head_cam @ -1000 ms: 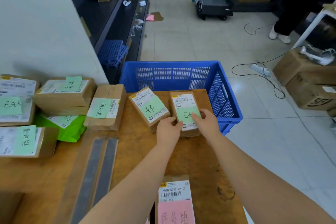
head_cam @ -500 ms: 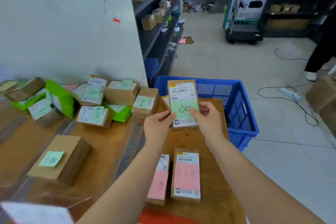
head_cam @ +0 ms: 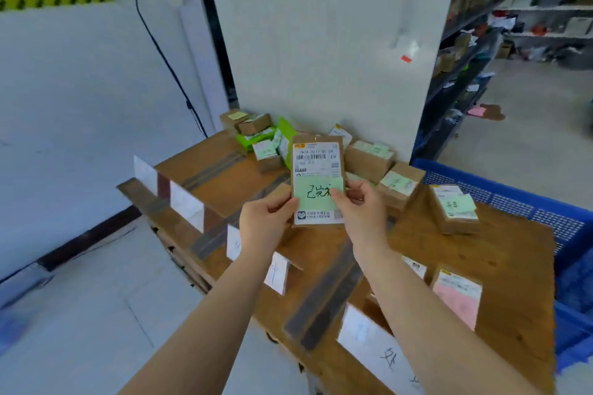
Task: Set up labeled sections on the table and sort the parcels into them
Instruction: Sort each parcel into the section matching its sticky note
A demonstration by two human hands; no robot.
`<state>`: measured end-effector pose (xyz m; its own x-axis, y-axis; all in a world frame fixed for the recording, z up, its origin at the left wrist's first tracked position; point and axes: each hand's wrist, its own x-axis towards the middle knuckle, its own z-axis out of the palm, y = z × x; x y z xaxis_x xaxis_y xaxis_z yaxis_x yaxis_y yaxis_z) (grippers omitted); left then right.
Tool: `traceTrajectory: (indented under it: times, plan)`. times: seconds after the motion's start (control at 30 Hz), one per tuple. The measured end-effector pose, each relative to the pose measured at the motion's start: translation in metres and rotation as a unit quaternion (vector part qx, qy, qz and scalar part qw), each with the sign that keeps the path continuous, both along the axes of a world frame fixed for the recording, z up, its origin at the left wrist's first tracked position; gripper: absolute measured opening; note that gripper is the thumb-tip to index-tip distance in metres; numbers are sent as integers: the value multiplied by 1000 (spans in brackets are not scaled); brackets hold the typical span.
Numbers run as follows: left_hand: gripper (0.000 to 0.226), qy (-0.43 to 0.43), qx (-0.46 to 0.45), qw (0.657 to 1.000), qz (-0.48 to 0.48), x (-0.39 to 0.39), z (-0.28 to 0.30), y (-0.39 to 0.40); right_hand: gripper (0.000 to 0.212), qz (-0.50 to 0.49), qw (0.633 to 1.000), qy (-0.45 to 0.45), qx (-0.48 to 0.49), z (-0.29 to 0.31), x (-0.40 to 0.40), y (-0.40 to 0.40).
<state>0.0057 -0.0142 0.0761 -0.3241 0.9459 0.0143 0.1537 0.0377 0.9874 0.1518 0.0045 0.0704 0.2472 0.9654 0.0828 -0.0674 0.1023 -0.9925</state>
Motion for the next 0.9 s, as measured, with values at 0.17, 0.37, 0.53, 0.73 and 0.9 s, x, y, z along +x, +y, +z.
traceTrajectory:
  times: [0.17,0.37,0.53,0.73,0.9]
  plan:
    - [22,-5,-4,998,64,-96,3,-22,14,61,998,-25,15,-2,-97,-8]
    - [22,-35,-8,996,83,-219,2,-32,13,100,994,-41,1,-4,-220,-9]
    - [17,-58,-15,997,58,-316,-1,-27,14,104,994,-46,-3,-10,-312,-4]
    - [11,-78,-46,996,25,-392,-11,9,19,95,994,-31,-41,-22,-381,20]
    - [16,-78,-67,994,-24,-425,-24,64,20,74,995,-14,-69,-36,-413,65]
